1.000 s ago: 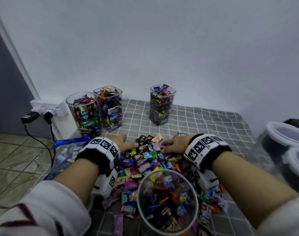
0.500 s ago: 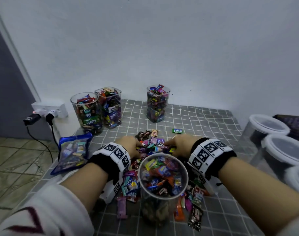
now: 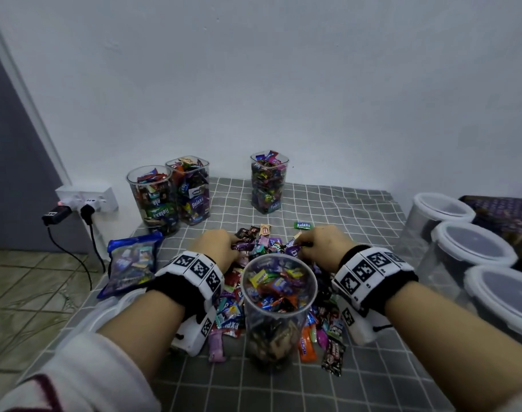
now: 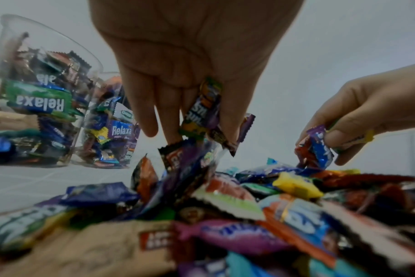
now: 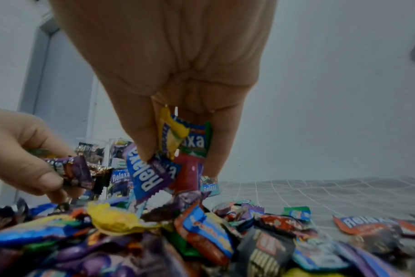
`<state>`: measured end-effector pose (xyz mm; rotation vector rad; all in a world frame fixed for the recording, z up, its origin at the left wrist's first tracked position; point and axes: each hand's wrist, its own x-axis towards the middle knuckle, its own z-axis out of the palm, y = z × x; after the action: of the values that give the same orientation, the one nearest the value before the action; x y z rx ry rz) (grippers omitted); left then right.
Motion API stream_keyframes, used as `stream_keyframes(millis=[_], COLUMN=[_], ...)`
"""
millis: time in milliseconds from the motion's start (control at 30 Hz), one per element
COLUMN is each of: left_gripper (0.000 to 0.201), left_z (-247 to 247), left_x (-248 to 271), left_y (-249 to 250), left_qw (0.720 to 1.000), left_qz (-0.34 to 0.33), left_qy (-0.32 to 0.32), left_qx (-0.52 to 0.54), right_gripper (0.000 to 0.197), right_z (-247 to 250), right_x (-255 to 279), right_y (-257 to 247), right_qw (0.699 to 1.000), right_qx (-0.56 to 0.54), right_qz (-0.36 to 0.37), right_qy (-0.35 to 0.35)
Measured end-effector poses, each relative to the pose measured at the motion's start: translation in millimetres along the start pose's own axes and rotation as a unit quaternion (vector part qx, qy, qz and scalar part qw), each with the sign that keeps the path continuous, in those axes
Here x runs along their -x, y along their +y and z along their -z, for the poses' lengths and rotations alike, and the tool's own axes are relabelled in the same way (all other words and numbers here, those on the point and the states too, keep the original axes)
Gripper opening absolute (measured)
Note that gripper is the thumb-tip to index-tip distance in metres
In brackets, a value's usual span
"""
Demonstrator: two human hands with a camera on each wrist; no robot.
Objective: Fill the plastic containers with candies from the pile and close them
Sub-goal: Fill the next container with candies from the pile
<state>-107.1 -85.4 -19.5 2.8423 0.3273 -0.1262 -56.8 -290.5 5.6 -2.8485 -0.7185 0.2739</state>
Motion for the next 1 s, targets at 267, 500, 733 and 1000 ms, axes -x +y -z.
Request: stream_keyframes(millis=[267, 500, 733, 1000], left_gripper=[0.033, 0.03, 0.029, 0.028], left_z=[-4, -18, -26, -27], left_x=[19, 38, 55, 62], left_y=[-3, -5, -2, -1], left_qw=[0.994, 0.966, 0.928, 0.921], left_qz=[-0.011, -0.032, -0.04, -0.039], left_qy=[0.061, 0.128, 0.184, 0.192], left_qx=[0.094, 0.223, 0.322, 0.337], right_gripper=[0.022, 0.026, 0.026, 0.025], right_z=[-9, -18, -25, 0], right_x=[15, 42, 59, 74], right_y=[4, 3, 1, -6], right_qw=[0.986, 0.984, 0.98, 0.951], right_qx=[-0.15, -0.132, -0.135, -0.209], right_qz=[-0.032, -0.037, -0.035, 0.019], right_qy=[0.071, 0.11, 0.145, 0.225])
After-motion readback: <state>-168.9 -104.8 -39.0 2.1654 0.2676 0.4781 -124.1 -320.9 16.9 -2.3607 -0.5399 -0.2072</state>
